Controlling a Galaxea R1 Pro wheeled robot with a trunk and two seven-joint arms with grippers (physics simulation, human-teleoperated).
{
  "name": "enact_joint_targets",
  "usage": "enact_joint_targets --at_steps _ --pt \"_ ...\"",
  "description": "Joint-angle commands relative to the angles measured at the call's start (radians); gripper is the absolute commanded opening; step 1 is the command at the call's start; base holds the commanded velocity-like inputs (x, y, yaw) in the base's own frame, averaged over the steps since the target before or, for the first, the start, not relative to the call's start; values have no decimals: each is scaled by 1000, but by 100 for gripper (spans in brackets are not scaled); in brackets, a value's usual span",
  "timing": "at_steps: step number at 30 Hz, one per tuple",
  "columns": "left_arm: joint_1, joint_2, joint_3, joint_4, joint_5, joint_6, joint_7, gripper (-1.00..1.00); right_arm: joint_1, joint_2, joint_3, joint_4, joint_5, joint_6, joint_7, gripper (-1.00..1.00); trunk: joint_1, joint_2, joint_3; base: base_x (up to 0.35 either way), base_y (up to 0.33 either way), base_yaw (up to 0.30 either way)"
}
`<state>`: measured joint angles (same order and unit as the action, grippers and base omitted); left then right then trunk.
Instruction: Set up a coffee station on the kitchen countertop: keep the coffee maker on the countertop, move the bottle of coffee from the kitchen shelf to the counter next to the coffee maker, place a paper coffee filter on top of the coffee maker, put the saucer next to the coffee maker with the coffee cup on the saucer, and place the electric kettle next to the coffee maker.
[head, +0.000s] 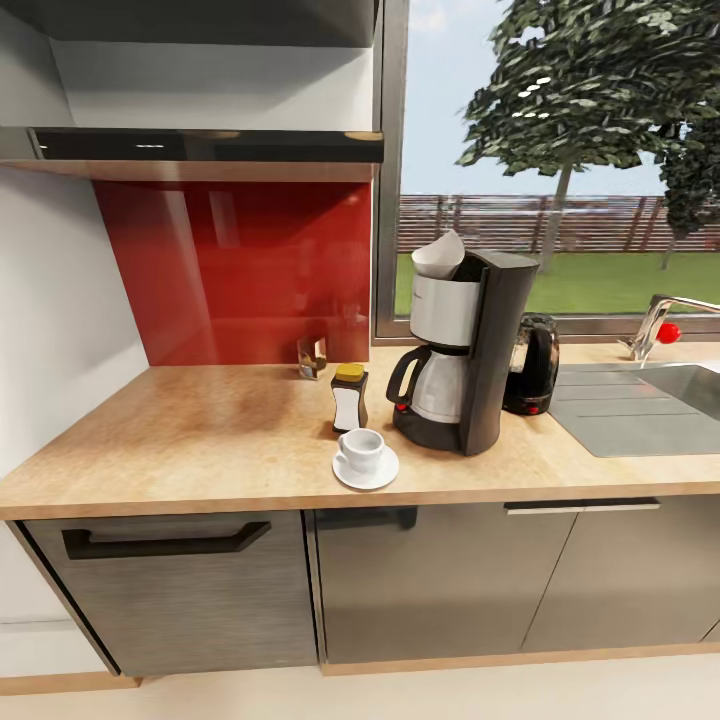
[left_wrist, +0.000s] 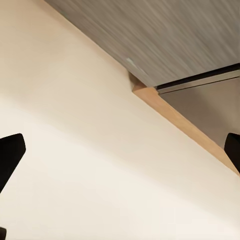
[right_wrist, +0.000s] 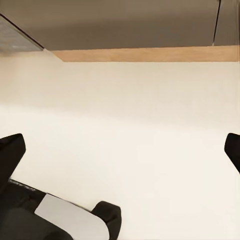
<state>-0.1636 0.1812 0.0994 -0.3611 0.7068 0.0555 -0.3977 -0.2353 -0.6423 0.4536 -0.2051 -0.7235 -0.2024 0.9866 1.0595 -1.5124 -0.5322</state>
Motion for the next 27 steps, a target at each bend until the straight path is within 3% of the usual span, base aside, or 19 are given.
enact_joint_targets --at_steps 1,9,14,17,20,21,27 --pt "-1 0 3 1 8 6 -5 100 -1 -1 7 1 -6 -6 1 100 0 -1 -1 0 0 0" --pt "-1 0 4 3 8 7 -3 100 -1 3 6 1 -5 -7 -6 100 0 -1 -1 0 0 0" --pt "-1 -4 4 3 8 7 -3 100 -1 26 7 1 -4 -10 -29 100 0 -1 -1 0 0 0" --pt "-1 -6 4 4 8 7 -3 100 -1 64 10 0 -3 -11 -112 100 0 -1 -1 0 0 0" --pt "-1 -7 4 4 8 7 -2 100 -1 105 13 -3 -1 -12 -251 100 0 -1 -1 0 0 0" --pt "-1 -7 4 4 8 7 -2 100 -1 124 15 -4 -1 -12 -325 100 0 -1 -1 0 0 0" --pt "-1 -8 3 4 8 6 -1 100 -1 188 18 -7 1 -12 -520 100 0 -1 -1 0 0 0"
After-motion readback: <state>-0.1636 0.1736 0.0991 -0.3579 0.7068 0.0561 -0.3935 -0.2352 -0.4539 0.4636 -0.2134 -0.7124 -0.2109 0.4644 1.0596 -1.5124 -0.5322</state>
